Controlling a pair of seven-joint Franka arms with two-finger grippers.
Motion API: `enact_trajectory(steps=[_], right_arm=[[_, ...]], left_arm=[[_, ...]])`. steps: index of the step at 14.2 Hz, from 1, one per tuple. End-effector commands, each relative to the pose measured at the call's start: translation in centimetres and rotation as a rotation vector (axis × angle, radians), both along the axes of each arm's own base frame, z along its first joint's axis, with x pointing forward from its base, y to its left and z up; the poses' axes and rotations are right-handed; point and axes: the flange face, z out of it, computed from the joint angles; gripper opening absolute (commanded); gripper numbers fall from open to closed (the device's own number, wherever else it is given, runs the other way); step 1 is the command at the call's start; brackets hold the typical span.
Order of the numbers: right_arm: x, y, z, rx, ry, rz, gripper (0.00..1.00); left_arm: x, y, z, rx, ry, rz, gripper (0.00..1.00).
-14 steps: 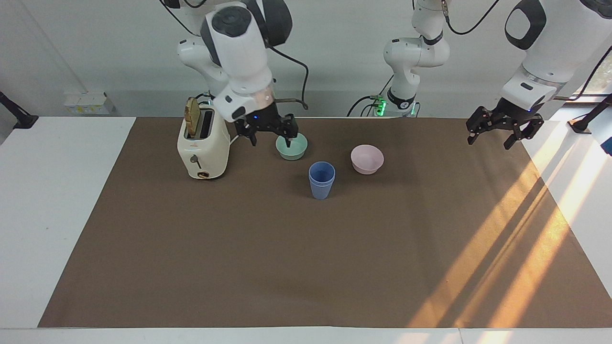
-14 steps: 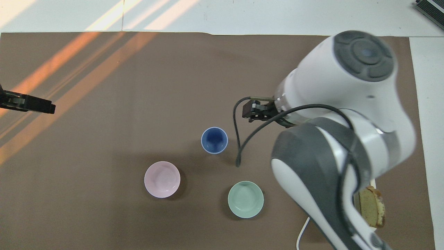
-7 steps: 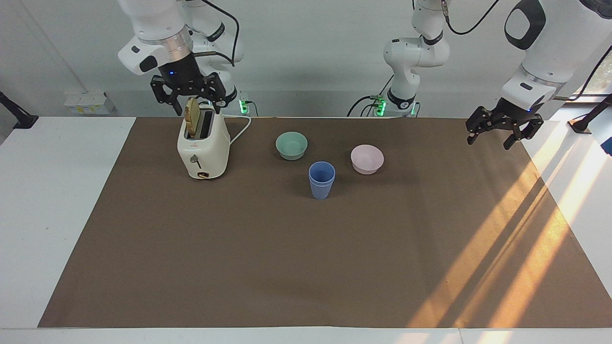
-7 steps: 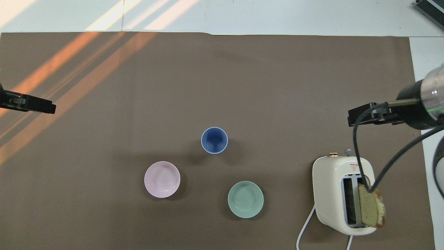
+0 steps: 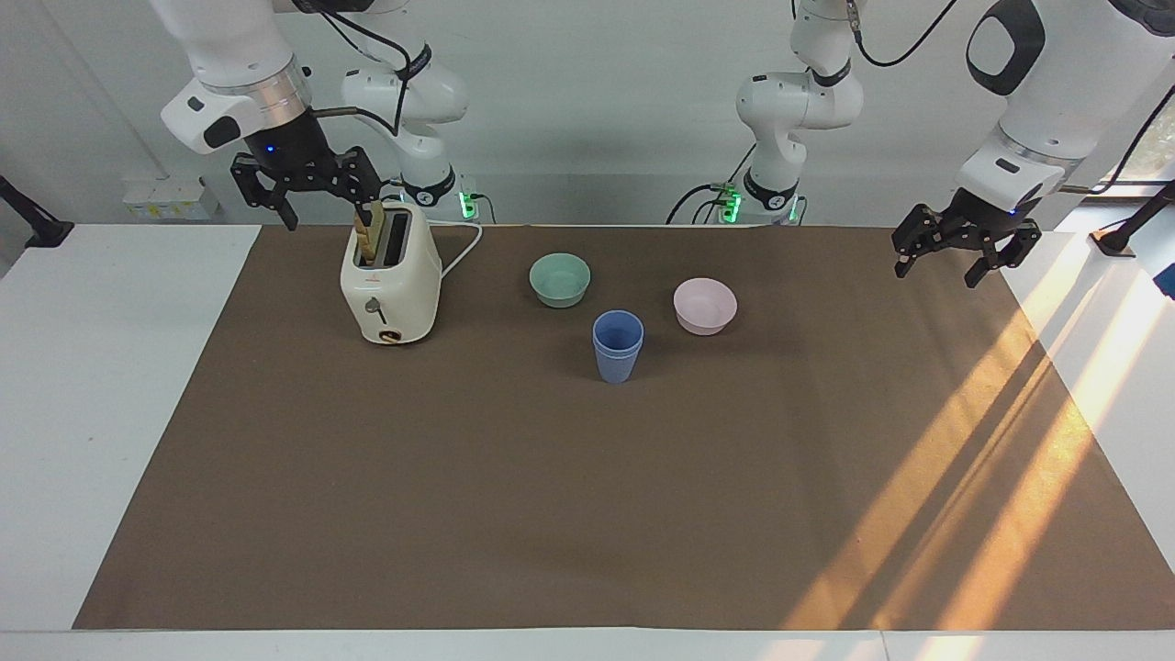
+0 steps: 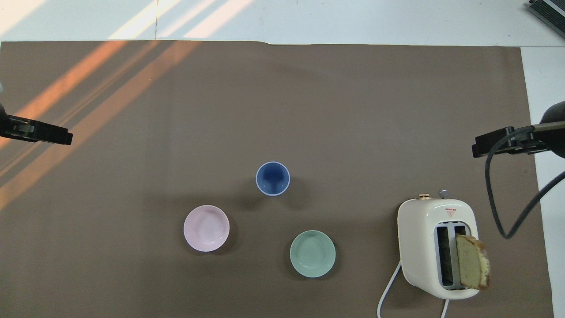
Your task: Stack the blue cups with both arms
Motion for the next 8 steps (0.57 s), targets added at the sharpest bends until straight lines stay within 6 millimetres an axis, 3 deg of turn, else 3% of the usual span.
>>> enact_trajectory(steps=[1,8], right_arm=[[-0.11,-0.49,-2.02,-0.009,-0.004,0.01,1.0],[-0.12,-0.59,-1.97,-0.01,-0.004,0.005,1.0]], left_arm=[[-0.48,0.37,0.39,0.001,-0.017,0.005,1.0],[-0.62,-0.08,0.28,-0.001,-0.004,0.005,1.0]])
